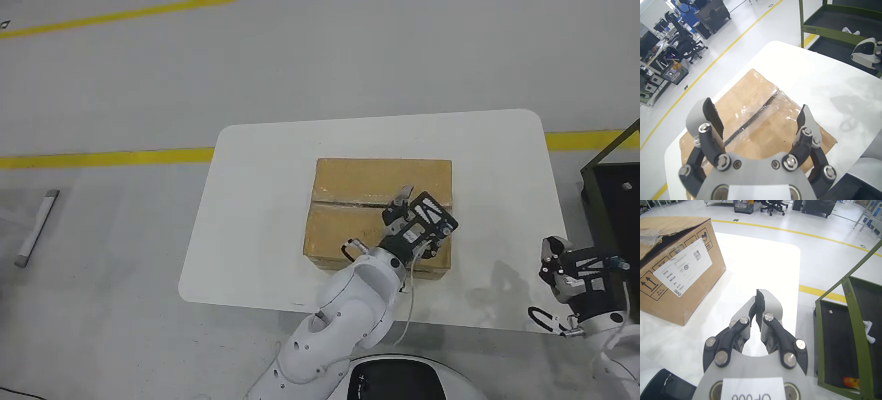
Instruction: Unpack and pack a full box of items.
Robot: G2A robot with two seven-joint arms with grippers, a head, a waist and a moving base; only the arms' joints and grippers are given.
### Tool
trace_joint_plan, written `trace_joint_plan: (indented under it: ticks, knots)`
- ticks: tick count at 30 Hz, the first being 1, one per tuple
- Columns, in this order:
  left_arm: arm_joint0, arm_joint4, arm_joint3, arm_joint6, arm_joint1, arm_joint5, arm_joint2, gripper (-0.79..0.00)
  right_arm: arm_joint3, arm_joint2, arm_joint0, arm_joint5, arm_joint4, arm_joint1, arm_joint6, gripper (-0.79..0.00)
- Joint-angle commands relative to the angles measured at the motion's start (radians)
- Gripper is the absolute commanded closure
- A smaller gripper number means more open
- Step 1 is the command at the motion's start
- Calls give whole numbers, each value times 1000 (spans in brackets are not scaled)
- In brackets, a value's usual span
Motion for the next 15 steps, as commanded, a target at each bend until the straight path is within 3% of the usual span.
trace_joint_plan:
  ticks: [1, 3, 5, 10, 15]
  knots:
    - [-14, 24, 27, -32, -5, 4, 7, -705, 0, -1, 1, 3, 0, 0, 1, 0]
    - [-26, 34, 51, -69, -11, 17, 15, -542, 0, -1, 1, 4, -2, -1, 4, 0]
    - [-37, 37, 68, -84, -18, 16, 25, -486, 0, -1, 0, 5, -1, -1, 6, 0]
    - [-62, 67, 113, -126, -30, -5, 46, -579, 5, 2, -3, 9, 4, -2, 6, 0]
    - [-76, 79, 131, -127, -41, -6, 54, -557, 3, 2, -4, 12, 4, -3, 6, 0]
